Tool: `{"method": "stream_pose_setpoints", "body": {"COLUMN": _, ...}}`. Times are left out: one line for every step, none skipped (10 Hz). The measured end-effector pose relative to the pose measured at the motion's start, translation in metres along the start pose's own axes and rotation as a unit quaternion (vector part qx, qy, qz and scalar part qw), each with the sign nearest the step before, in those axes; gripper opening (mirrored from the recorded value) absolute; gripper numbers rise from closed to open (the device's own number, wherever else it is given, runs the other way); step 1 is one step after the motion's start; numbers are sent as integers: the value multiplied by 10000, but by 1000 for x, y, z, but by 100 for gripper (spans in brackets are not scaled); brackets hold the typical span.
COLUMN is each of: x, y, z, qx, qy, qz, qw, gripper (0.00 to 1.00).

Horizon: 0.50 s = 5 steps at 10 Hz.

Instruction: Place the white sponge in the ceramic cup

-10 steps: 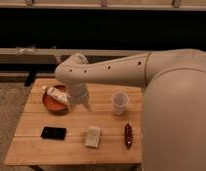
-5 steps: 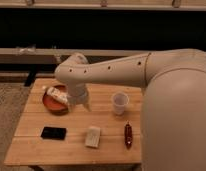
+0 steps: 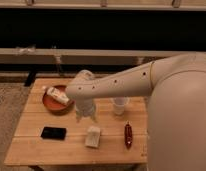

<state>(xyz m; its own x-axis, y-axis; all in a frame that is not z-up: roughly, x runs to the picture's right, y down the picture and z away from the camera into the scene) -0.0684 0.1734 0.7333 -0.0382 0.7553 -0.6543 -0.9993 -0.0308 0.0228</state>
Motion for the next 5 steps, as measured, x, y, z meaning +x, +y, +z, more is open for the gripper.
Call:
{"method": "stream_pose_setpoints", "body": {"x": 4, "y": -4, "z": 9, "qx": 8, "qy": 55, "qz": 53, "qw": 10000, "gripper": 65}}
{"method": "stream_pose_setpoints", "body": {"x": 9, "y": -8, "z": 20, "qx": 15, "qy": 128, "qz": 128, "qw": 9998, "gripper": 65}}
{"method": "stream_pose_setpoints", "body": {"x": 11, "y": -12, "z": 30, "qx": -7, "qy": 185, "qz": 184, "qw": 9997, "gripper": 65}}
{"method": "stream_pose_setpoints", "body": {"x": 11, "y": -16, "z": 41, "qx": -51, "qy": 246, "qz": 271, "qw": 9993, "gripper": 65}}
{"method": "stream_pose_setpoints", "body": {"x": 10, "y": -20, "z": 50, "qx": -99, "qy": 293, "qz": 302, "qw": 9991, "gripper": 65}}
